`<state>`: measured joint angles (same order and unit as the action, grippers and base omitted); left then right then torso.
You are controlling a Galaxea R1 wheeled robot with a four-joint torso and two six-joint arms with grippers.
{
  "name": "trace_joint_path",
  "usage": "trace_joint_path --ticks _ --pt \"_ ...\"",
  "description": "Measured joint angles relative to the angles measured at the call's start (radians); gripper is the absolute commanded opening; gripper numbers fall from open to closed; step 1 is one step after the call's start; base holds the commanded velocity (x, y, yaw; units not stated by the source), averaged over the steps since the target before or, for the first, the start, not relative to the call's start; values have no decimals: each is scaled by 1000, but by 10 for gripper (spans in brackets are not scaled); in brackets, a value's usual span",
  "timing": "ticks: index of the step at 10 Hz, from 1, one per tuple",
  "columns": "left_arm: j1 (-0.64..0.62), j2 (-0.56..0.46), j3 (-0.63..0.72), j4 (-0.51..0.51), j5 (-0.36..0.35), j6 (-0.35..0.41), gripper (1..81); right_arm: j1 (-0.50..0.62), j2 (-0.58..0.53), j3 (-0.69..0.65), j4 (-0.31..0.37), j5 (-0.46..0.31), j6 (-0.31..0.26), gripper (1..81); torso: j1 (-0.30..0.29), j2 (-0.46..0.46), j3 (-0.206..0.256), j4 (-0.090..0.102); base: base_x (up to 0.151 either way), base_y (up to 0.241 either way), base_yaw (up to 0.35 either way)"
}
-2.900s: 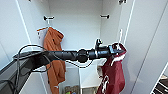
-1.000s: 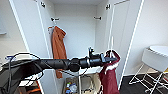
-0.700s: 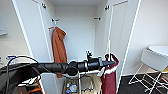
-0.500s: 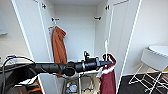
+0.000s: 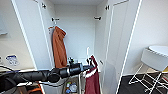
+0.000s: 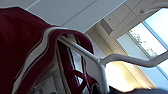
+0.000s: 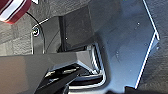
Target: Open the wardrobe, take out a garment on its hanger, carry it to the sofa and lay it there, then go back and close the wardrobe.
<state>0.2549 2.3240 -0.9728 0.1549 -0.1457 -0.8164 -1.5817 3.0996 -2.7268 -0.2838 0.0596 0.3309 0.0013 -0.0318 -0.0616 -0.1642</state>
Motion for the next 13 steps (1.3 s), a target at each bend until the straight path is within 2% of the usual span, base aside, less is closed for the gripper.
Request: trace_joint_path --ticks 2,4,9,11,13 --pt "15 -89 55 18 64 1 10 0 -2 0 0 16 0 811 0 0 0 0 0 0 0" --pt "58 -105 81 29 107 3 10 -1 -2 0 0 27 0 811 0 0 0 0 0 0 0" --pt "69 -96 87 29 96 -3 10 0 -3 0 -1 34 -1 811 0 0 0 0 0 0 0" --pt "74 -88 82 29 41 0 10 -1 -3 0 -1 35 -1 811 0 0 0 0 0 0 0" --pt "74 -86 81 32 33 1 10 -1 -3 0 -1 36 -1 811 0 0 0 0 0 0 0"
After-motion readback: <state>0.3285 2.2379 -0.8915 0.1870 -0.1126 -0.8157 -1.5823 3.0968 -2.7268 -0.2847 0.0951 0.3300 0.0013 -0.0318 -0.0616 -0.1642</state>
